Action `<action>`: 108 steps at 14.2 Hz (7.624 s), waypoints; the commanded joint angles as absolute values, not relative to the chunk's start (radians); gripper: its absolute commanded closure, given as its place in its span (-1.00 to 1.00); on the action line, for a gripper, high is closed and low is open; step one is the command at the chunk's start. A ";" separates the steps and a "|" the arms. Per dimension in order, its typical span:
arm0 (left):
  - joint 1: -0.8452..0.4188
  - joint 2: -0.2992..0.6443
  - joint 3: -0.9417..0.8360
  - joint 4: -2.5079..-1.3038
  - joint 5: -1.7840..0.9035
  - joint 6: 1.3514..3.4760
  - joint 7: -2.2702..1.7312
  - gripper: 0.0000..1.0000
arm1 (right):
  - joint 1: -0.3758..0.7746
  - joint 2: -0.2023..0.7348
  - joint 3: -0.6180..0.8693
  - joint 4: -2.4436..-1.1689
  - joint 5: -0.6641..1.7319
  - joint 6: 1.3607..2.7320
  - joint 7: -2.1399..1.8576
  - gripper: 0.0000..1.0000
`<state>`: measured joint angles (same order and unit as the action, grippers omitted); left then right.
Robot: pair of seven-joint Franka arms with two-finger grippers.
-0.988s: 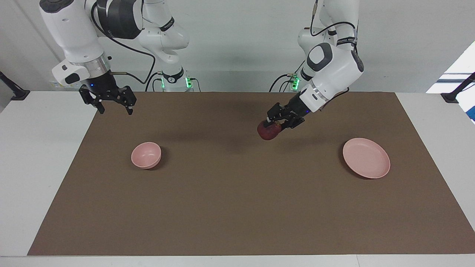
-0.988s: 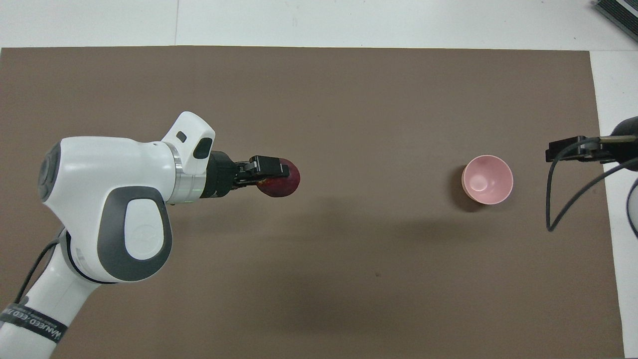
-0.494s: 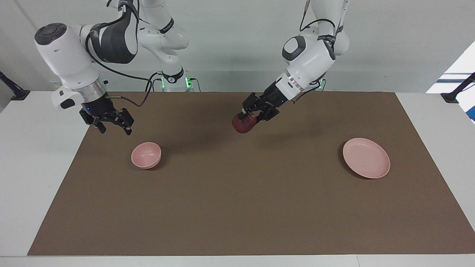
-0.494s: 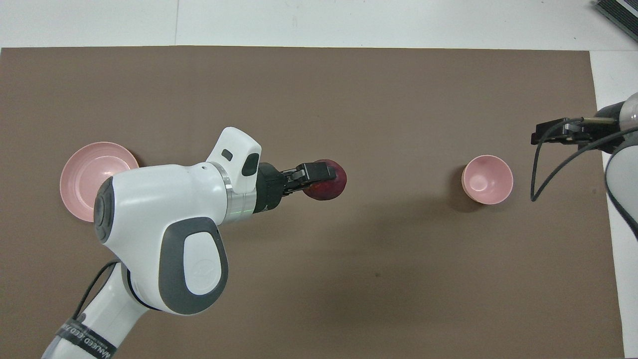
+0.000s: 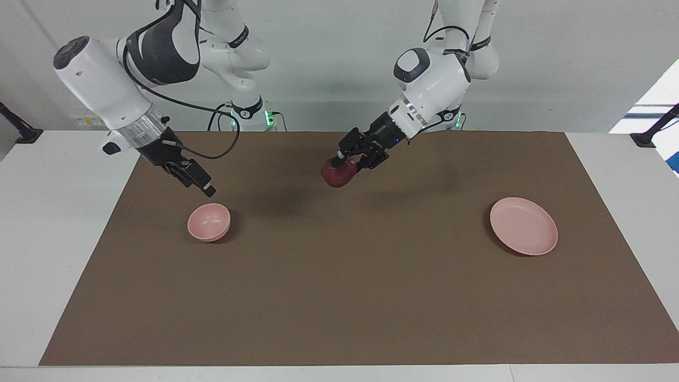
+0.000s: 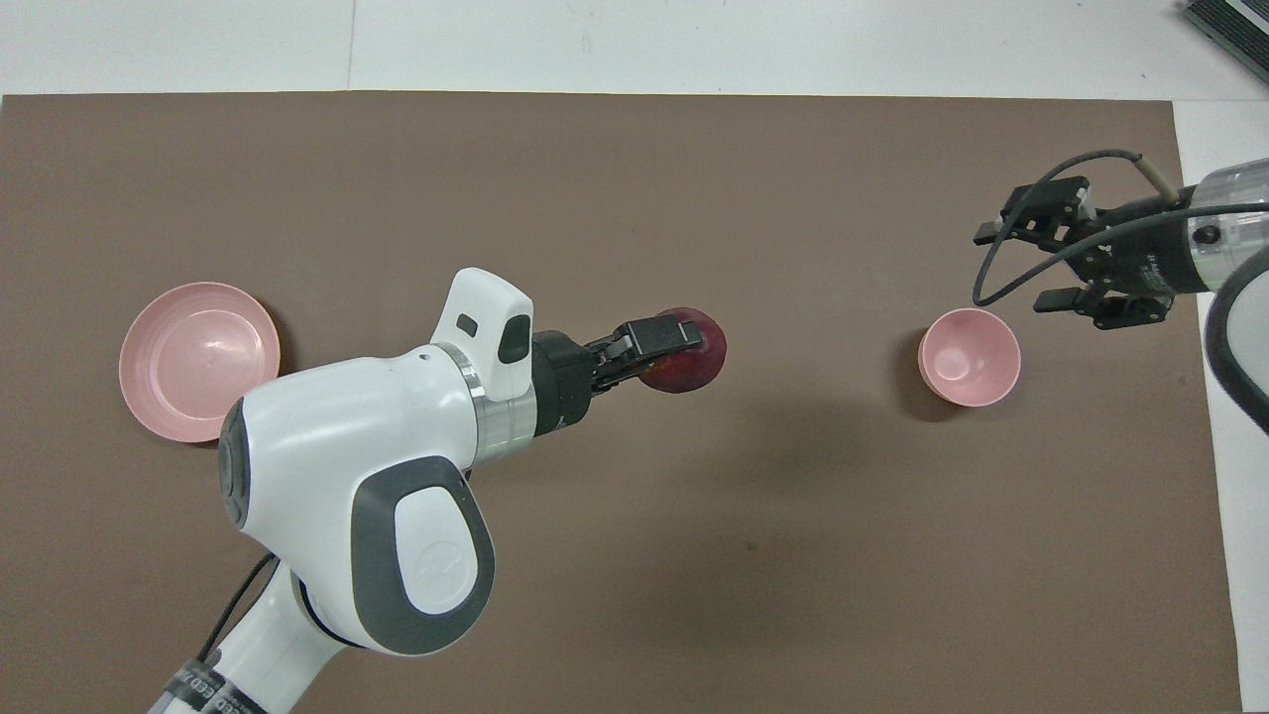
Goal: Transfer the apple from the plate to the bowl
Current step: 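Close the right gripper on the apple held by the left gripper, then carry the apple toward the bowl with the right gripper while the left gripper withdraws, then lower the apple into the pink bowl and open the right gripper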
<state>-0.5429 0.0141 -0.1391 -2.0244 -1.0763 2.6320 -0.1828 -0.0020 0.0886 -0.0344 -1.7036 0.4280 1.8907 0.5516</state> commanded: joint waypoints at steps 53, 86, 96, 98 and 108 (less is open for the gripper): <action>-0.416 -0.003 -0.181 -2.005 -0.869 2.420 -0.179 -1.00 | 0.244 0.130 -0.041 -1.620 0.574 1.748 0.878 1.00; -0.091 -0.014 0.028 -1.439 0.009 1.393 0.127 -1.00 | 0.018 0.206 -0.040 -2.034 -0.058 2.203 -0.032 1.00; -0.075 -0.028 0.028 -1.448 0.005 1.397 0.121 -1.00 | 0.031 0.229 -0.038 -2.031 -0.057 2.226 0.017 -0.34; -0.075 -0.028 0.028 -1.448 0.005 1.396 0.121 -1.00 | 0.031 0.229 -0.038 -2.029 -0.057 2.226 0.012 -1.00; -0.075 -0.028 0.028 -1.448 0.005 1.397 0.121 -1.00 | 0.032 0.071 -0.034 -1.945 -0.058 2.070 0.128 -1.00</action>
<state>-0.0722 -0.0205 0.0235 -1.4561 -0.0121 1.4170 0.1132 0.0341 0.1164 -0.0455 -1.9589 -0.0391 2.1180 0.0626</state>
